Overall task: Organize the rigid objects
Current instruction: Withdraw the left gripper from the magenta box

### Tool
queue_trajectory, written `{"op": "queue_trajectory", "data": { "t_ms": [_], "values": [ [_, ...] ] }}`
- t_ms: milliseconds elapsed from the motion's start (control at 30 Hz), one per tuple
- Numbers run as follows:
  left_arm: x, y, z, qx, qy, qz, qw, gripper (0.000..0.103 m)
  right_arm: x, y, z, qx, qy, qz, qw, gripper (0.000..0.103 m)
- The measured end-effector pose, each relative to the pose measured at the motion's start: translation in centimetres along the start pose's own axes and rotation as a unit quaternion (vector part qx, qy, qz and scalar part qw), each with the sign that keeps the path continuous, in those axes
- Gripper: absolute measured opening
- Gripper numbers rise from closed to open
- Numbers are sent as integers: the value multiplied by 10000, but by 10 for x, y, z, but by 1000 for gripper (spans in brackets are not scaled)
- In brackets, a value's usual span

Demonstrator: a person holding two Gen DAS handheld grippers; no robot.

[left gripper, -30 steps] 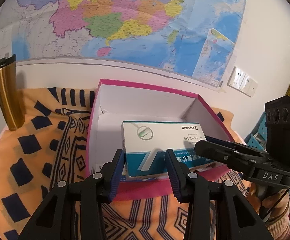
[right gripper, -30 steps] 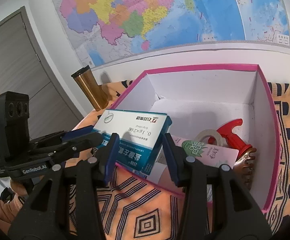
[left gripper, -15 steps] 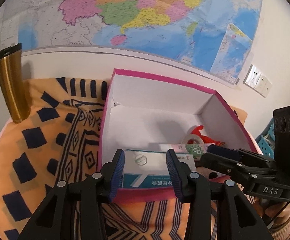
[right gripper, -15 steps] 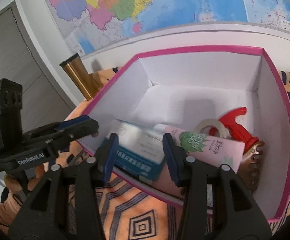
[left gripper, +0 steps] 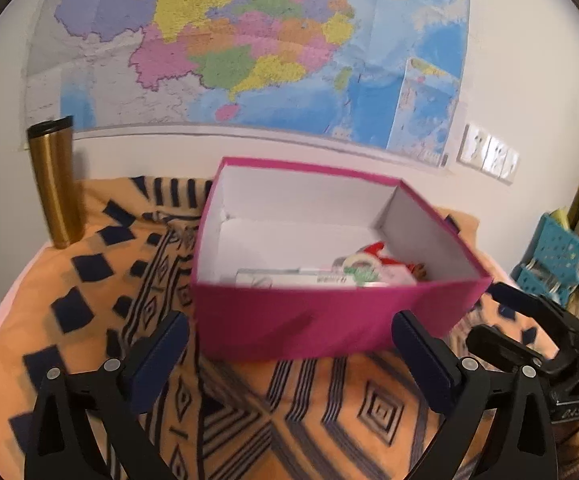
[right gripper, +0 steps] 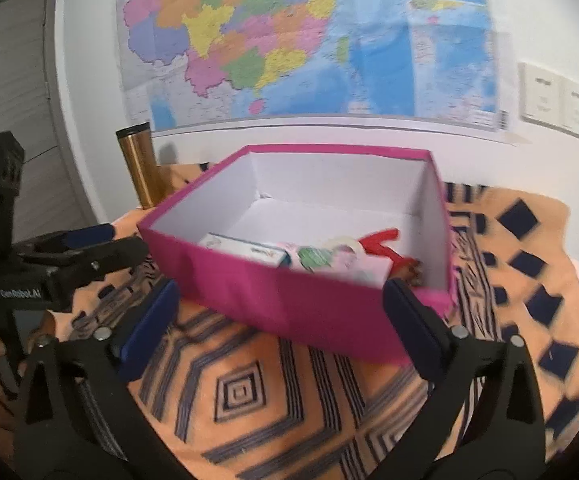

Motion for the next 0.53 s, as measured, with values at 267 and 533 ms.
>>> {"op": "queue_trajectory", "data": {
  "t_ms": [267,533],
  "values": [
    [-4,-25,12,-52,446,-50,9990,103,1,-30,6,-95,-309,-116,9994,102],
    [1,-40,18,-58,710,-233,9972,103,-8,-38,9,-108,-271,-94,9995,102]
  ]
}}
Point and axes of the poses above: each gripper's, at about its wrist camera, not at the fingertips, and z roughly against the way its jaws point, x to its right, y to its top, the point moved 7 cm from there along -z, roughly the way its jaws point, and after that the axes turned 1 degree about x, right-handed, at the moved point
